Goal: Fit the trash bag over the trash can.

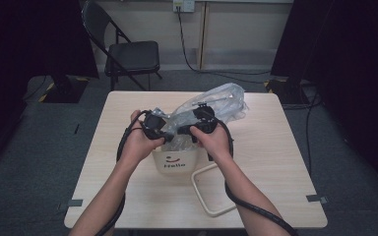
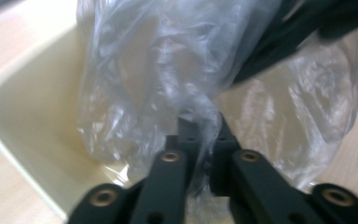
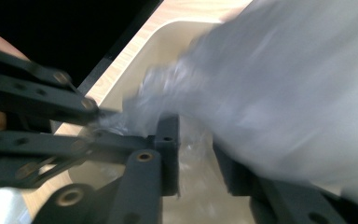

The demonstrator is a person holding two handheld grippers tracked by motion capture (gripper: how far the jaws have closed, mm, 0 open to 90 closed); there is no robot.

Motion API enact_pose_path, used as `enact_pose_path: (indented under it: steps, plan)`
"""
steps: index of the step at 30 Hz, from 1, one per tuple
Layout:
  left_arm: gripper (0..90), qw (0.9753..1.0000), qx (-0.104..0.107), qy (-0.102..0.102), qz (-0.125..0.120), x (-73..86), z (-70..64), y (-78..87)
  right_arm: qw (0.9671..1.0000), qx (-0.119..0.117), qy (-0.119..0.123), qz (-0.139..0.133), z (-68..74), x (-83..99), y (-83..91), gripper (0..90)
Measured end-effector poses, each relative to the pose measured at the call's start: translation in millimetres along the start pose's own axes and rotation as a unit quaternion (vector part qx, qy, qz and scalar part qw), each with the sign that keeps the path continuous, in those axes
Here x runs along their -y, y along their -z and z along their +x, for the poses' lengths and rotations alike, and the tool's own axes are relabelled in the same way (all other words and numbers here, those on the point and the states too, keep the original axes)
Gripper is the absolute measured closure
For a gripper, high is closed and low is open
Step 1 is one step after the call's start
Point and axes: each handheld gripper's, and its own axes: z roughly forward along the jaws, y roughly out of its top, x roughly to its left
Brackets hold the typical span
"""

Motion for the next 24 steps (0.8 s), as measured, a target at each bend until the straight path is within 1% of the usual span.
enact_pose_path:
  steps: [1,2,3,4,5,6,7,8,9,10,11,13,14,15,16,17,18,19,20,21,22,23,24]
  plan:
    - [89.3,1.0000,0.001,0.001,0.009,1.6,0.0,-1.8,0.9999,0.011,0.002,-0.012,-1.8,-1.3,5.3,58.6]
    - [89.6,0.9998,0.004,0.011,0.013,3.5,-1.6,-2.6,0.9996,0.015,0.006,-0.023,-4.1,-2.6,11.7,58.4]
    - [89.6,0.9998,0.002,0.011,0.014,4.2,-1.9,-1.6,0.9980,0.034,0.000,-0.054,-10.2,-5.0,25.2,49.1]
    - [89.6,0.9998,-0.002,0.009,0.018,4.8,-2.5,0.2,0.9980,0.034,0.000,-0.054,-10.2,-5.0,25.2,49.1]
    - [89.6,0.9997,-0.003,0.014,0.021,5.5,-3.0,1.7,0.9960,0.053,-0.006,-0.072,-15.2,-5.5,30.9,44.8]
    - [89.6,0.9995,-0.003,0.023,0.021,6.3,-3.6,3.2,0.9943,0.066,-0.015,-0.082,-20.7,-5.6,35.4,41.7]
    - [89.6,0.9995,-0.005,0.022,0.023,6.8,-2.8,5.6,0.9932,0.079,-0.023,-0.083,-26.3,-5.2,38.0,38.1]
    - [89.5,0.9994,-0.005,0.021,0.025,7.1,-2.2,7.4,0.9930,0.088,-0.028,-0.074,-30.9,-4.0,38.4,37.2]
    - [89.5,0.9992,-0.004,0.022,0.032,7.2,-2.5,8.7,0.9941,0.079,-0.037,-0.064,-36.6,-0.4,35.6,36.8]
    - [89.5,0.9991,-0.001,0.022,0.036,7.0,-2.5,9.5,0.9941,0.079,-0.037,-0.064,-36.6,-0.4,35.6,36.8]
    - [89.5,0.9991,0.003,0.018,0.039,6.6,-2.3,9.9,0.9945,0.075,-0.043,-0.059,-37.1,1.1,32.8,36.9]
    - [89.5,0.9989,0.009,0.019,0.041,5.9,-2.8,9.9,0.9951,0.073,-0.040,-0.053,-35.0,2.9,25.9,40.8]
    - [89.4,0.9990,0.010,0.023,0.036,6.1,-3.8,9.0,0.9954,0.072,-0.038,-0.051,-33.1,3.3,22.3,45.4]
    - [89.4,0.9991,0.012,0.019,0.036,6.4,-3.9,8.9,0.9959,0.068,-0.035,-0.048,-31.0,3.3,19.0,49.9]
    - [89.4,0.9992,0.012,0.017,0.034,7.0,-4.4,8.6,0.9964,0.069,-0.028,-0.041,-28.6,3.0,16.1,57.2]
    - [89.3,0.9993,0.012,0.015,0.031,7.7,-4.9,8.7,0.9967,0.069,-0.019,-0.038,-26.4,2.5,13.9,61.3]
    - [89.1,0.9994,0.016,0.016,0.026,8.5,-5.0,9.0,0.9966,0.073,-0.013,-0.037,-24.5,1.7,12.2,64.3]
    - [88.9,0.9994,0.024,0.017,0.019,9.2,-4.7,9.9,0.9966,0.075,-0.008,-0.032,-23.4,0.5,11.6,71.9]
    - [88.1,0.9994,0.026,0.020,0.011,9.7,-5.5,11.0,0.9975,0.064,-0.015,-0.025,-22.7,-0.6,11.8,77.7]
    - [79.7,0.9997,0.021,0.014,0.001,9.4,-5.7,12.6,0.9985,0.043,-0.019,-0.027,-21.5,-2.5,13.3,85.3]
    - [79.7,0.9998,0.013,0.010,-0.013,9.0,-5.7,14.5,0.9985,0.043,-0.019,-0.027,-21.5,-2.5,13.3,85.3]
    - [72.7,0.9996,0.009,0.010,-0.024,8.2,-5.7,16.8,0.9989,0.041,-0.011,-0.022,-19.5,-3.5,13.8,86.7]
    - [64.5,0.9993,-0.001,0.009,-0.035,6.8,-6.4,18.9,0.9991,0.037,-0.006,-0.018,-17.3,-4.3,13.5,87.5]
